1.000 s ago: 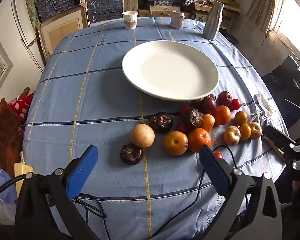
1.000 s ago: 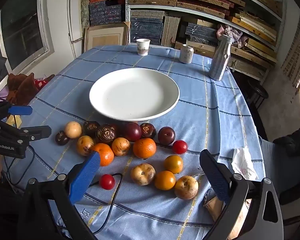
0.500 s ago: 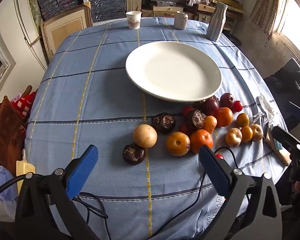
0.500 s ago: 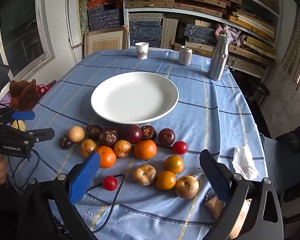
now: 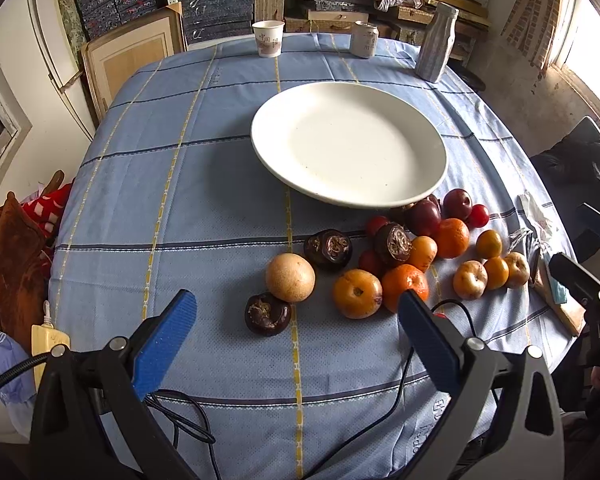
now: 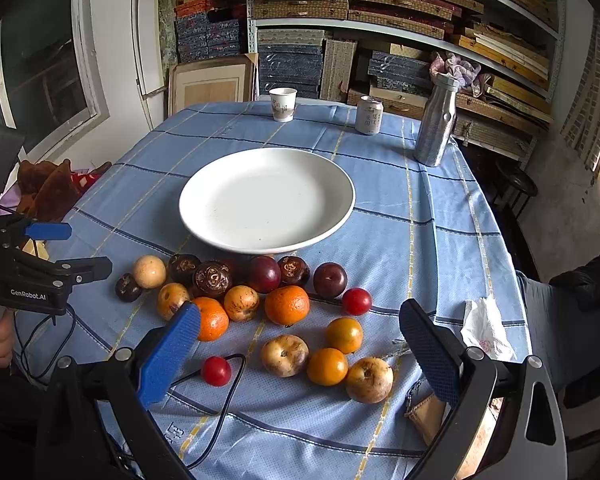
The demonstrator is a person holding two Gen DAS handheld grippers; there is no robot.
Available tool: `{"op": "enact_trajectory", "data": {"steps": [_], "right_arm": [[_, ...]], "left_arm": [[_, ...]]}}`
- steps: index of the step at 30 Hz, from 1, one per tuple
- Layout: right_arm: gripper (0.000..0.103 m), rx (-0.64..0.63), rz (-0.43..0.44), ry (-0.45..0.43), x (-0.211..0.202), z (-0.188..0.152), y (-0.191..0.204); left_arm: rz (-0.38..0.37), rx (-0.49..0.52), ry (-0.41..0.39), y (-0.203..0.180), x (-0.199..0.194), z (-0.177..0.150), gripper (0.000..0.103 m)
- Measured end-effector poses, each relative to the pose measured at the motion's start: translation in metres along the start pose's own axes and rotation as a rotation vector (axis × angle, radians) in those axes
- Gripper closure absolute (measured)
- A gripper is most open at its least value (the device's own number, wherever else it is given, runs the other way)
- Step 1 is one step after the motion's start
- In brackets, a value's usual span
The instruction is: Organize fruits
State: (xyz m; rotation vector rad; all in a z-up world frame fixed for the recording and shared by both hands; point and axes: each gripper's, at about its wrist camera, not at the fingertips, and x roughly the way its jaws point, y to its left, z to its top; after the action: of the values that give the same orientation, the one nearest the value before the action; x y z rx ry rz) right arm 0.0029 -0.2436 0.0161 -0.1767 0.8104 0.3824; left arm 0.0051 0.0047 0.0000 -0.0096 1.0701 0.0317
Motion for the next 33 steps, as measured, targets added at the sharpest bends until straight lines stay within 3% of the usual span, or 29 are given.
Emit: {"op": "enact_trajectory", "data": {"steps": [33], "right_arm": [[0.003,-0.002,-0.001,0.003,0.0075,0.0051,-0.0003]], "left_arm": [[0.010,-0.009,0.007,0.0021,0.0097,0.0063,0.004]]}}
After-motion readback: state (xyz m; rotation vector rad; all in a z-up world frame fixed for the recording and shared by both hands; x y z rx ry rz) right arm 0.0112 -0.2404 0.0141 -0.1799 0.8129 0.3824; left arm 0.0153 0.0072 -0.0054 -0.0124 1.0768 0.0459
